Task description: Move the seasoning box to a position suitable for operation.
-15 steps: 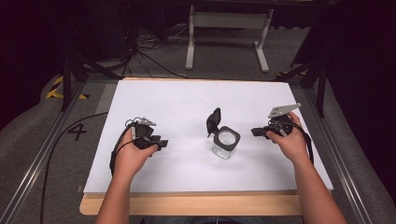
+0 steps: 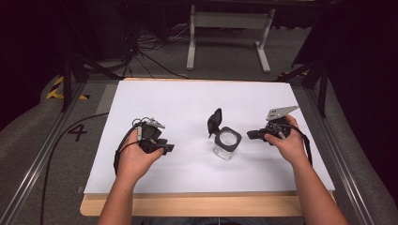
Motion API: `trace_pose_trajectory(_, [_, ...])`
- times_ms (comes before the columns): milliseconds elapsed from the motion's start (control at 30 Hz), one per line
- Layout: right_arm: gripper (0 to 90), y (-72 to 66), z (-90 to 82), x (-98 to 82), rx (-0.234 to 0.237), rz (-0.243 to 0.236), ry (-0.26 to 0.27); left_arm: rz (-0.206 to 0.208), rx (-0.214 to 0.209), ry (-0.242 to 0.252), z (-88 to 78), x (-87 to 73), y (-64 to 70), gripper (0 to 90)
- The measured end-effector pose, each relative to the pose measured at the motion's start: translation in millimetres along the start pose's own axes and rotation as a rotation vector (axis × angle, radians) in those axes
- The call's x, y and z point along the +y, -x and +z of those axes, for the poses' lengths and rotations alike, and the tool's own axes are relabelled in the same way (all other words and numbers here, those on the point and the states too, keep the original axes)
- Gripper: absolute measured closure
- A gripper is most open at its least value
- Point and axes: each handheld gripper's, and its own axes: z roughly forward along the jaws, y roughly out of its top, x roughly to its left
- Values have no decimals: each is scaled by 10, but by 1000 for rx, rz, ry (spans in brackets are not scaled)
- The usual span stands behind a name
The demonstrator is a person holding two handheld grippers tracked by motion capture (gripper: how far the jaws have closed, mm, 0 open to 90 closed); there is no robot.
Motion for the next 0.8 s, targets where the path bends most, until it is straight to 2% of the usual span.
trace_pose_trajectory(67, [900, -6, 55, 2, 10, -3, -2, 3, -13, -1, -9, 3, 12, 615])
trace_pose_trajectory(200, [900, 6, 163, -13, 26, -10, -31, 6, -15, -6, -18, 3, 26, 607])
trace_pose_trajectory(300, [900, 16, 221, -24, 49, -12, -37, 13, -25, 11, 1, -8, 39, 576])
trace_pose_trajectory(367, [900, 14, 258, -28, 57, -17, -42, 15, -19, 4, 5, -10, 40, 574])
trace_pose_trajectory(600, [900, 14, 309, -54, 57, -19, -57, 9, -17, 1, 40, -8, 28, 556])
trace_pose_trajectory(800, [900, 6, 331, -44, 47, -20, -63, 28, -3, 6, 65, -18, 22, 519])
